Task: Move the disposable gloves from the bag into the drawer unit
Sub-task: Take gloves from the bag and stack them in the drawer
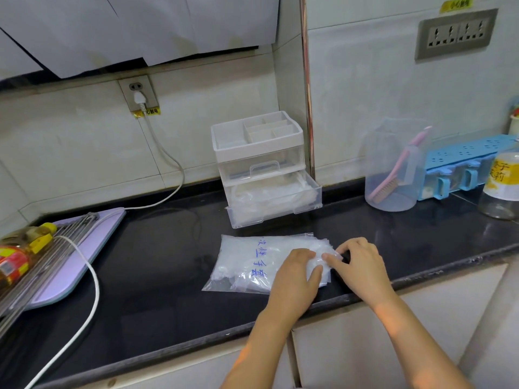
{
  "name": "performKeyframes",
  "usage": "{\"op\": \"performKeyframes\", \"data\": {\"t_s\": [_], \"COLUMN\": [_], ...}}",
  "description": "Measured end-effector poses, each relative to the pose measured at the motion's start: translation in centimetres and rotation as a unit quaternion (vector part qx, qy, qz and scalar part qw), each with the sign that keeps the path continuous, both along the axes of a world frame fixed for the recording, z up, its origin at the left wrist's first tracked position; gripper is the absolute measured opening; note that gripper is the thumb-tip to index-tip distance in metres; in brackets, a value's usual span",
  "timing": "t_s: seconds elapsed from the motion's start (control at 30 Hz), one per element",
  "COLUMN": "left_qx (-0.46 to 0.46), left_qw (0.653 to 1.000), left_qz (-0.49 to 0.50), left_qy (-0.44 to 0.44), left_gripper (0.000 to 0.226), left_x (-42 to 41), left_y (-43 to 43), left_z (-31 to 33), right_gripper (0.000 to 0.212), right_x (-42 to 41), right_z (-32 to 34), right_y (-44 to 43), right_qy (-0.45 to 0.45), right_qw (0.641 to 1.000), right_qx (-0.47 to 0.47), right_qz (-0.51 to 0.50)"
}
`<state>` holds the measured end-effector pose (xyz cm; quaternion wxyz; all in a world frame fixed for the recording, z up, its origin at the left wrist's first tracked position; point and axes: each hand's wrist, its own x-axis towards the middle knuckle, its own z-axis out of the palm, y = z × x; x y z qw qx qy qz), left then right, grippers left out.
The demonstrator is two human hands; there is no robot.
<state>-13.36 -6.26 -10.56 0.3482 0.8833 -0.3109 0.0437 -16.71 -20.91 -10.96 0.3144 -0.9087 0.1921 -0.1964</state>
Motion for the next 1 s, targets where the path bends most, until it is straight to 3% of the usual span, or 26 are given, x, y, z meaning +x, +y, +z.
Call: {"op": "performKeyframes", "data": {"t_s": [0.17, 0.3, 0.43, 0.67, 0.8, 0.9, 1.0], "left_qx": [0.053, 0.106, 0.126, 0.160, 0.176, 0.141, -0.008], "left_qw": [0.998, 0.991, 0.989, 0.983, 0.981, 0.988, 0.992], "left_qz": [-0.013, -0.073, -0.069, -0.052, -0.042, -0.053, -0.069], "left_qy": [-0.014, -0.036, -0.036, -0.077, -0.065, -0.037, 0.108], "left_gripper": [0.050, 0.054, 0.052, 0.052, 0.053, 0.054, 0.043], "left_x": [-0.1, -0.2, -0.1, 0.2, 0.2, 0.1, -0.5], "left_y": [-0.2, -0.1, -0.1, -0.3, -0.3, -0.3, 0.4], "left_z": [-0.5, -0.2, -0.4, -0.8, -0.7, -0.4, 1.1], "right_gripper": [0.015, 0.015, 0.012, 0.016, 0.023, 0.029, 0.028], "right_x": [-0.6, -1.3, -1.8, -3.2, -3.6, -3.9, -4.3], "right_z": [0.2, 1.0, 1.7, 2.7, 5.4, 8.1, 10.5], "right_y": [-0.2, -0.3, -0.5, -2.8, -3.5, -4.0, -4.5], "right_qy": [-0.065, -0.109, -0.135, -0.227, -0.319, -0.333, -0.304], "right_qw": [0.993, 0.974, 0.944, 0.842, 0.757, 0.719, 0.736], "right_qx": [0.102, 0.199, 0.300, 0.490, 0.557, 0.570, 0.537], "right_qz": [0.011, 0.026, 0.022, 0.009, 0.122, 0.219, 0.278]}}
